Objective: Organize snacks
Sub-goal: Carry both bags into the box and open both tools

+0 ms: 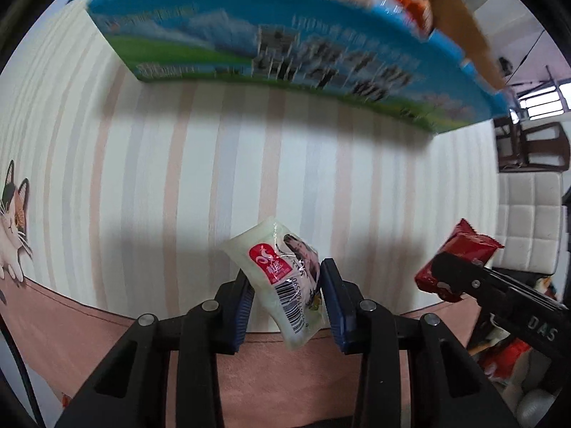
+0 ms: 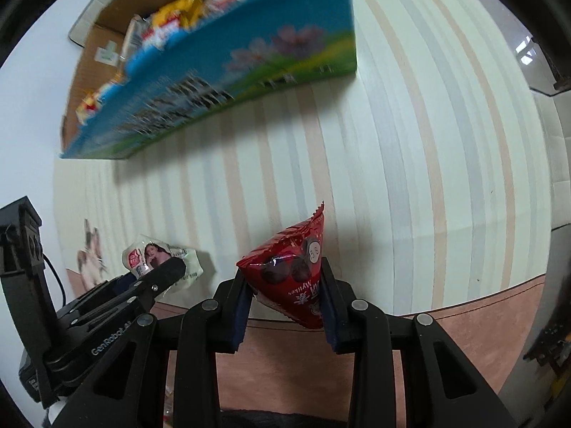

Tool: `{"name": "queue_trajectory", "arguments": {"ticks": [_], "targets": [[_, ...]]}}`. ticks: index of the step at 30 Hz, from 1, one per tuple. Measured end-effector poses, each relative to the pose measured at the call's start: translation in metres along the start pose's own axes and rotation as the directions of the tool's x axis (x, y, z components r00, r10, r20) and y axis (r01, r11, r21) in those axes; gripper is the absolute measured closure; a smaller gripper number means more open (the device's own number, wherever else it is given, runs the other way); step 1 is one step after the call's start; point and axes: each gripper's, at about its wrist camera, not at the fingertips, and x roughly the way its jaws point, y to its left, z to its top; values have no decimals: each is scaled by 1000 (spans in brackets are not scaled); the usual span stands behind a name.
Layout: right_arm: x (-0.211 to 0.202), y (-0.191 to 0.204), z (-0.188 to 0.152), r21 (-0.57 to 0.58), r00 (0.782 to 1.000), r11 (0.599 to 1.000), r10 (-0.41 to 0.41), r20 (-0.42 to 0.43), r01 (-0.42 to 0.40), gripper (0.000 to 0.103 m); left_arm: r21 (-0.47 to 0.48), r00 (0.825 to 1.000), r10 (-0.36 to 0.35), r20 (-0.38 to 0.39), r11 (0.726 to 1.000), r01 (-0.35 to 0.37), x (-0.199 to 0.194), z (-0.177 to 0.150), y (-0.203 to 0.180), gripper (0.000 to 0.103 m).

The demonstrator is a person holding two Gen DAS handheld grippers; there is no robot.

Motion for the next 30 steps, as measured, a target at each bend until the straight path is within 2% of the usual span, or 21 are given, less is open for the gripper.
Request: {"name": "queue_trajectory", "arguments": {"ticks": [4, 8, 13, 16, 19, 20, 25, 30], "targets": [[-29, 6, 7, -15, 998, 999, 46, 38, -46, 67, 14, 997, -44, 62, 999, 43, -44, 13, -6, 69], [-67, 15, 24, -23, 990, 994, 110, 85, -108, 67, 38, 986, -109, 126, 994, 105, -90, 37, -19, 69], [-112, 34, 70, -63, 974, 985, 167, 151, -159, 67, 87, 973, -130, 191, 989, 116, -129, 98, -38, 69], [-129, 48, 110, -93, 968, 985, 161, 193, -145, 67, 103, 972, -119, 203, 990, 100, -134, 150, -44, 69], [-131, 60, 152, -110, 966, 986, 148, 210, -127, 67, 110, 979, -99, 180, 991, 80, -125, 200, -42, 69], [-126, 64, 164, -109, 966, 986, 150, 212, -129, 67, 118, 983, -86, 160, 991, 67, -119, 221, -44, 69], [-104, 78, 230, -115, 973, 988, 123, 194, -102, 67, 109, 997, -54, 56, 993, 48, -83, 286, -41, 69], [-75, 89, 273, -140, 983, 989, 75, 165, -52, 67, 92, 998, -62, -28, 994, 65, -50, 326, -40, 69]]}}
